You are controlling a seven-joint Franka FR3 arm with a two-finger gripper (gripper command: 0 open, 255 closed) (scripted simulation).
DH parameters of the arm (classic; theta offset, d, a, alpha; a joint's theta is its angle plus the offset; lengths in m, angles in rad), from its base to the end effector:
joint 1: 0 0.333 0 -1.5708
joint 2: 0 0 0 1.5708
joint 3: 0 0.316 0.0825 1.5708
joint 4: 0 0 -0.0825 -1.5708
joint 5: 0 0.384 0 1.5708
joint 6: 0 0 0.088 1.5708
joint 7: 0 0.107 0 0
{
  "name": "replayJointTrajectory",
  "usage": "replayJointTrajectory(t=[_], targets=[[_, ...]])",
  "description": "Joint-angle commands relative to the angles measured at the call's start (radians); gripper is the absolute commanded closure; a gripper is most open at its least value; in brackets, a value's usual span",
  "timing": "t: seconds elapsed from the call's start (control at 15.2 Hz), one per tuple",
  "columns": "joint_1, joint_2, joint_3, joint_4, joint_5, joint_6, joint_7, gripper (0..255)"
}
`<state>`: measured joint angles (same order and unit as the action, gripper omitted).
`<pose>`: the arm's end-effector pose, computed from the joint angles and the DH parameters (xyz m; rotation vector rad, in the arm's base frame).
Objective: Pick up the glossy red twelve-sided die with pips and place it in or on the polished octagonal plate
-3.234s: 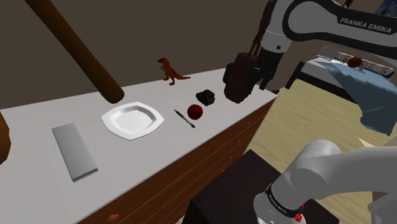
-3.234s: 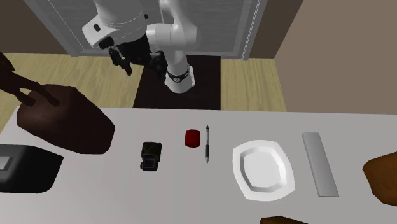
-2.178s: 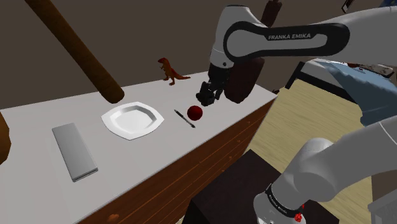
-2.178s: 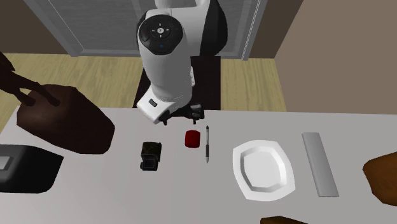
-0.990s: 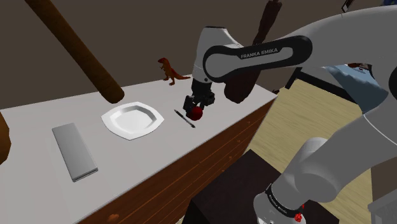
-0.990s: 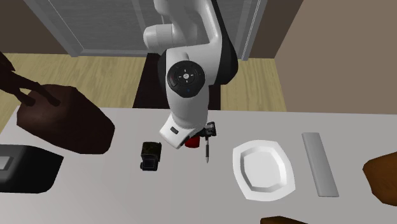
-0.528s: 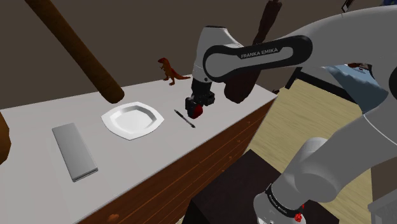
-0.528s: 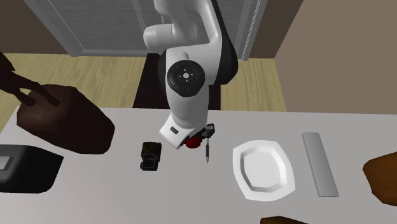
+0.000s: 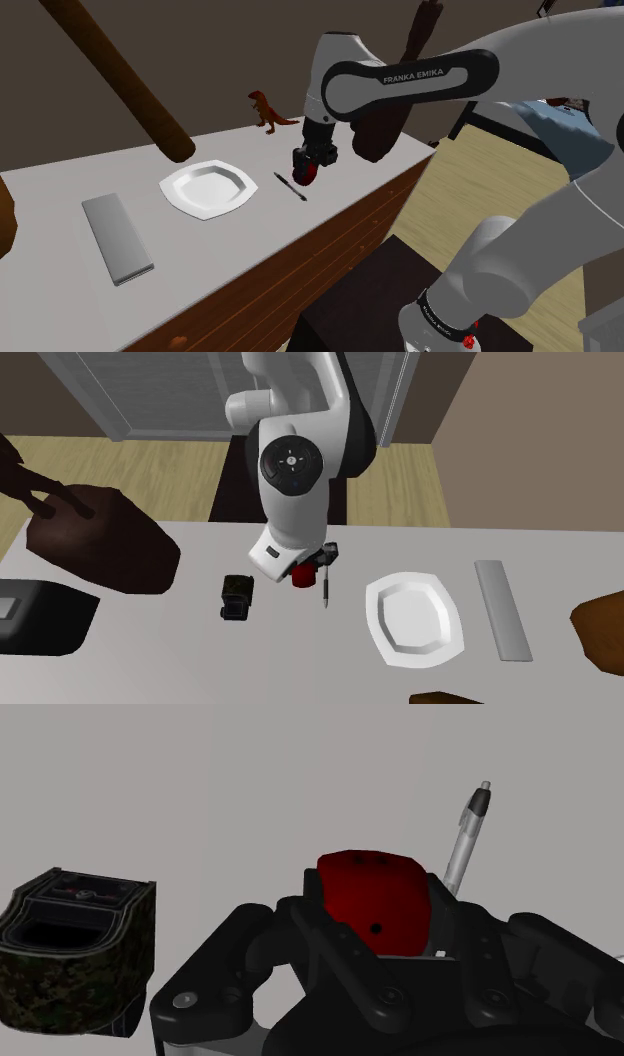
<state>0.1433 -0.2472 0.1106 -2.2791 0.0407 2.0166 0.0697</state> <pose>0.4538 0.1220 0.4535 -3.1243 -0.2549 0.0279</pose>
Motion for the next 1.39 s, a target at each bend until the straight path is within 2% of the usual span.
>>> replayJointTrajectory(t=[0.0, 0.79, 0.92, 0.99, 1.06, 1.32], targets=[[0.0, -0.004, -0.001, 0.021, 0.001, -0.027, 0.0, 255], [-0.001, -0.033, -0.005, 0.156, 0.0, -0.191, 0.0, 255], [0.014, 0.014, 0.023, 0.202, 0.003, -0.19, 0.044, 255], [0.009, -0.007, 0.013, 0.18, 0.002, -0.188, 0.027, 255], [0.008, -0.007, 0.013, 0.18, 0.002, -0.188, 0.027, 0], [0.027, -0.093, 0.03, -0.008, 0.01, -0.075, 0.028, 0]])
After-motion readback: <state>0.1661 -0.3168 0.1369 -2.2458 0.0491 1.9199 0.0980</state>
